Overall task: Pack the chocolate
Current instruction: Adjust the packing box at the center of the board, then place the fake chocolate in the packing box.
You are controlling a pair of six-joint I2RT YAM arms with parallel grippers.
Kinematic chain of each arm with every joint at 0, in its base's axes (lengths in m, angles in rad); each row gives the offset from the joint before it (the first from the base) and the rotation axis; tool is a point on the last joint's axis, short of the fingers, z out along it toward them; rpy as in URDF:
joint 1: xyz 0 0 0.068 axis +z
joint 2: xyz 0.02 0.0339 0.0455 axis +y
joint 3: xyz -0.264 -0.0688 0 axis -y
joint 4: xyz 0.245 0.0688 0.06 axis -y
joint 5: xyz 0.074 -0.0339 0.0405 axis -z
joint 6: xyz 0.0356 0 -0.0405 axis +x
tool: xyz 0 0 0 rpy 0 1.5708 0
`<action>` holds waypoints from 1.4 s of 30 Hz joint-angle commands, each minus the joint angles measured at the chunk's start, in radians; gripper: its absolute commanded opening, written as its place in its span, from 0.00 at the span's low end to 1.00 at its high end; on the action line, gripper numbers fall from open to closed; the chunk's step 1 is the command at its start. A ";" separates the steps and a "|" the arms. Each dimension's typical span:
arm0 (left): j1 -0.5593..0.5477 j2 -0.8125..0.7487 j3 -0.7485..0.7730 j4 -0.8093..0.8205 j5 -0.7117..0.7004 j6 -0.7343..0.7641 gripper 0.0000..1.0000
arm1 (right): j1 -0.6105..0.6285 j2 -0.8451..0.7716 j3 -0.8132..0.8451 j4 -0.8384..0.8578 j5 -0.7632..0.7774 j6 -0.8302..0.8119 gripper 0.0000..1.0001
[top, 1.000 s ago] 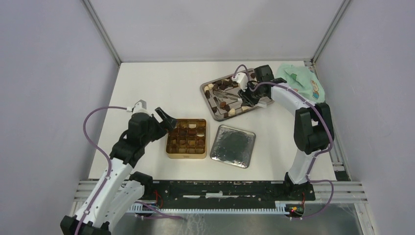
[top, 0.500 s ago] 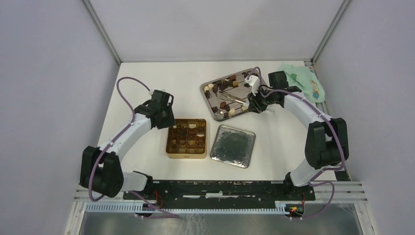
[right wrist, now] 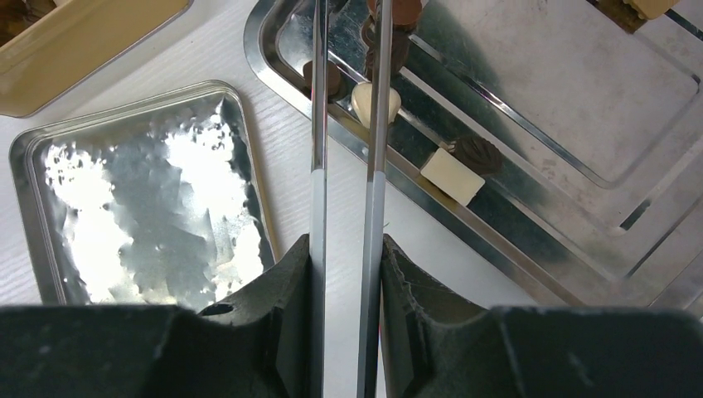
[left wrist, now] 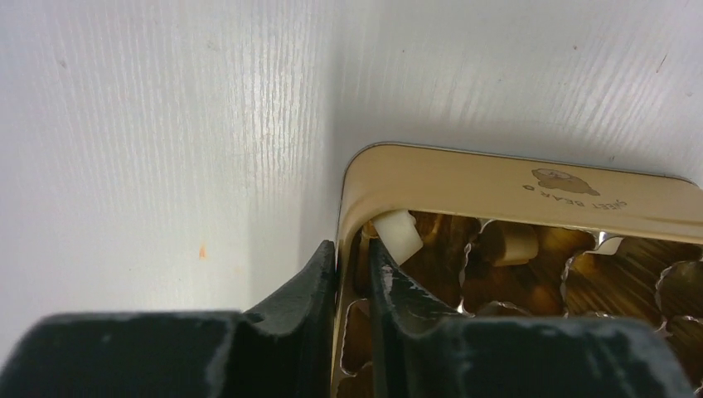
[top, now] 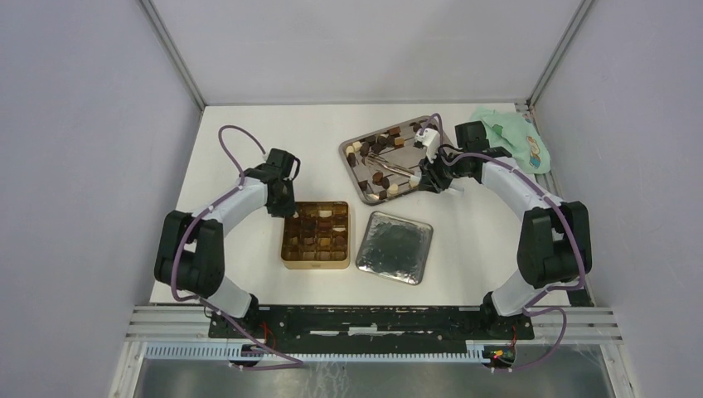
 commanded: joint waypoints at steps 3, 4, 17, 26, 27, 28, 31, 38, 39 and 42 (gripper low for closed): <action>0.006 0.053 0.038 0.062 0.013 0.056 0.10 | -0.003 -0.058 0.001 0.035 -0.049 0.008 0.00; 0.006 0.048 0.038 0.067 0.009 0.051 0.04 | -0.003 -0.060 0.000 0.032 -0.051 0.007 0.00; -0.046 -0.433 -0.233 0.453 -0.053 0.063 0.02 | -0.002 -0.162 0.014 -0.047 -0.226 -0.049 0.00; -0.073 -0.545 -0.321 0.521 -0.108 0.069 0.02 | -0.002 -0.237 0.055 -0.083 -0.300 -0.066 0.00; -0.072 -0.542 -0.318 0.518 -0.108 0.066 0.02 | -0.002 -0.237 0.063 -0.092 -0.301 -0.069 0.00; -0.072 -0.538 -0.316 0.514 -0.108 0.059 0.02 | -0.002 -0.237 0.071 -0.097 -0.304 -0.072 0.00; -0.073 -0.493 -0.287 0.455 -0.146 0.006 0.02 | -0.001 -0.238 0.088 -0.123 -0.314 -0.095 0.00; -0.068 -0.278 -0.201 0.288 -0.200 -0.119 0.02 | 0.096 -0.261 0.064 -0.255 -0.254 -0.275 0.00; -0.067 -0.254 -0.192 0.281 -0.201 -0.125 0.02 | 0.120 -0.272 0.048 -0.266 -0.231 -0.301 0.00; -0.064 -0.199 -0.180 0.269 -0.209 -0.137 0.02 | 0.165 -0.306 -0.002 -0.310 -0.193 -0.375 0.00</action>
